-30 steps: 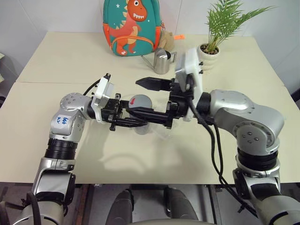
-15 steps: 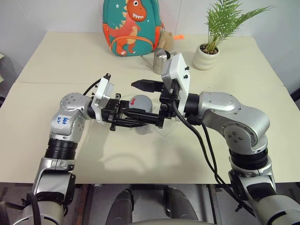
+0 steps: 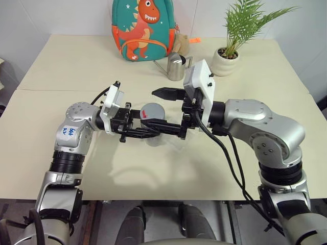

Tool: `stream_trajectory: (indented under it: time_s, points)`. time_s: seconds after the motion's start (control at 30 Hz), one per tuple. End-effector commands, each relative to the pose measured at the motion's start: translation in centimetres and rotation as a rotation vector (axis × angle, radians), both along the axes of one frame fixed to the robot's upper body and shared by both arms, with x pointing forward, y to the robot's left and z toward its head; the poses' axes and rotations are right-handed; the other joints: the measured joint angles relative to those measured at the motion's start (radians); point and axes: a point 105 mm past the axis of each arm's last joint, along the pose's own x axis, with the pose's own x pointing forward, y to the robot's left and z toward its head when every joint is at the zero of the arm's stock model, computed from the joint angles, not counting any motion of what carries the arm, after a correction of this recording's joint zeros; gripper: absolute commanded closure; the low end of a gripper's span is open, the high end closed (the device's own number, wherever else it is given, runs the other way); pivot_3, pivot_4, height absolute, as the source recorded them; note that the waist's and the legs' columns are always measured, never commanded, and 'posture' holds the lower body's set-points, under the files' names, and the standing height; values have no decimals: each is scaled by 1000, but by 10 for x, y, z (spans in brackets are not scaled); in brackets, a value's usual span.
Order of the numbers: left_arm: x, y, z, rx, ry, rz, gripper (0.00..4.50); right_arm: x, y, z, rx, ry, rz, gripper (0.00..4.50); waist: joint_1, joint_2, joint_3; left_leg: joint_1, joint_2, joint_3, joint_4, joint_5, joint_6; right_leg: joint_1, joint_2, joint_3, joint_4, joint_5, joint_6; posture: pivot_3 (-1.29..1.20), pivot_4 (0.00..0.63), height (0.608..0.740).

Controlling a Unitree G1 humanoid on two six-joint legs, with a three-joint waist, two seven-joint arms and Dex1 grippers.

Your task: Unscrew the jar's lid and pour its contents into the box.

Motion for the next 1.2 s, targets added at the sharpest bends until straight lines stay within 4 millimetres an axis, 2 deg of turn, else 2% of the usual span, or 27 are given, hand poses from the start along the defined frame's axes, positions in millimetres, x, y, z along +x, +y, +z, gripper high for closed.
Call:
stream_trajectory:
  time_s: [0.03,0.6,1.2]
  points:
    - [-2,-4,12,-9,-62,-27,2606,-6,-6,11,21,-42,10,20,0,0,0,0,0,0,0,0,0,0,0,0,0,0,0,0,150,740]
    - [-1,-3,13,-12,-60,-22,2606,-16,0,11,9,-35,68,20,0,0,0,0,0,0,0,0,0,0,0,0,0,0,0,0,150,740]
    - [-1,-2,13,-10,-54,-21,2606,-15,-2,9,-62,-59,53,20,0,0,0,0,0,0,0,0,0,0,0,0,0,0,0,0,150,740]
